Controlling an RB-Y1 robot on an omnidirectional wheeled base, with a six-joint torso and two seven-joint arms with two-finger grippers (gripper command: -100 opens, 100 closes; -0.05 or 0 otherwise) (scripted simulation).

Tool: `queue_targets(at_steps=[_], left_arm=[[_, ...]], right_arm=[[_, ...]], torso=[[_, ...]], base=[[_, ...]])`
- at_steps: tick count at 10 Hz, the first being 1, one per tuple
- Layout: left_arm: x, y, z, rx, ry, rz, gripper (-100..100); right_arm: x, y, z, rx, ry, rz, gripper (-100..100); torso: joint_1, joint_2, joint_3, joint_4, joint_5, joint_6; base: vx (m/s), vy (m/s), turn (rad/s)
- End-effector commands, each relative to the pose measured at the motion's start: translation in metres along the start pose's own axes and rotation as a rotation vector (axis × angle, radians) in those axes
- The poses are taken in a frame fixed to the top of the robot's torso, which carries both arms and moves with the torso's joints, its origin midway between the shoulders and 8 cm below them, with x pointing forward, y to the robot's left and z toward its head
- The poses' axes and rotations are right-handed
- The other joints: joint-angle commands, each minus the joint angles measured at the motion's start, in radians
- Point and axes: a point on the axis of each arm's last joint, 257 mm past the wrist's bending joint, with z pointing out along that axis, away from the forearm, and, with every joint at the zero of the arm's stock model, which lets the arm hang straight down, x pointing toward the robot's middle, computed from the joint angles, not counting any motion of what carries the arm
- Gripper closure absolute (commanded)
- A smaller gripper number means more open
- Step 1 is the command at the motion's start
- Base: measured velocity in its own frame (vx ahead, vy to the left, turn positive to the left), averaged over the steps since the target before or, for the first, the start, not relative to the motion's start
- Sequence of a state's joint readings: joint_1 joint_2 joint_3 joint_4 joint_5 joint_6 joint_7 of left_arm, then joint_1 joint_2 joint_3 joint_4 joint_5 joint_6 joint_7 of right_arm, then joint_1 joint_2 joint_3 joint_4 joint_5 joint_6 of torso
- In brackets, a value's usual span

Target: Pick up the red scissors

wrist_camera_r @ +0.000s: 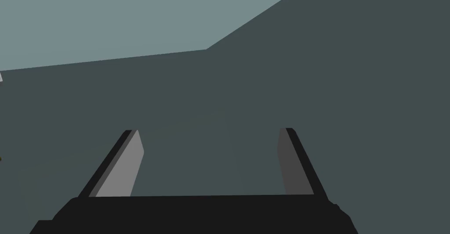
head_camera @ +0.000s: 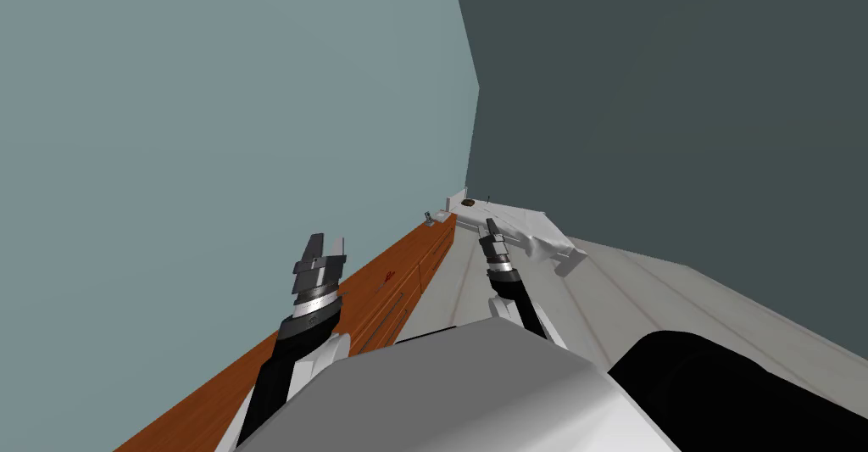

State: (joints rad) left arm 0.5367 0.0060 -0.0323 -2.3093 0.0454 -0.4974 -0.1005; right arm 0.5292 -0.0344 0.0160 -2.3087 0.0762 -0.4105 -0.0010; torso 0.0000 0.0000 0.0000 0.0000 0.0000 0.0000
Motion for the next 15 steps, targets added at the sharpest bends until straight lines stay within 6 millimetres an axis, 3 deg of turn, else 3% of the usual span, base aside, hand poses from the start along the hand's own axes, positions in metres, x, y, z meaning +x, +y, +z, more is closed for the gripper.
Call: queue_targets(at_steps=[1, 6, 7, 9, 15], left_arm=[[0.000, 0.015, 0.000, -0.032, 0.012, -0.010, -100], [-0.009, 0.082, 0.000, -0.181, 0.029, -0.059, -100], [-0.009, 0.088, -0.003, -0.193, 0.028, -0.058, -100], [-0.017, 0.121, -0.003, -0.271, 0.022, -0.086, -100], [-0.035, 0.194, -0.016, -0.442, -0.009, -0.134, -100]], right_arm=[[0.000, 0.000, 0.000, 0.000, 0.000, 0.000, 0], [0.000, 0.000, 0.000, 0.000, 0.000, 0.000, 0], [0.000, 0.000, 0.000, 0.000, 0.000, 0.000, 0], [0.000, 0.000, 0.000, 0.000, 0.000, 0.000, 0], [0.000, 0.000, 0.000, 0.000, 0.000, 0.000, 0]], torso=[[0.000, 0.000, 0.000, 0.000, 0.000, 0.000], [-0.003, -0.003, -0.002, -0.001, -0.001, 0.000], [-0.003, -0.003, -0.002, -0.001, -0.001, 0.000], [-0.002, -0.002, -0.001, -0.001, 0.000, 0.000], [-0.001, -0.001, -0.001, 0.000, 0.000, 0.000]], base=[[0.020, -0.026, -0.100], [0.041, -0.048, -0.109], [0.030, -0.033, -0.040], [0.033, -0.032, -0.142], [0.025, -0.017, -0.072]])
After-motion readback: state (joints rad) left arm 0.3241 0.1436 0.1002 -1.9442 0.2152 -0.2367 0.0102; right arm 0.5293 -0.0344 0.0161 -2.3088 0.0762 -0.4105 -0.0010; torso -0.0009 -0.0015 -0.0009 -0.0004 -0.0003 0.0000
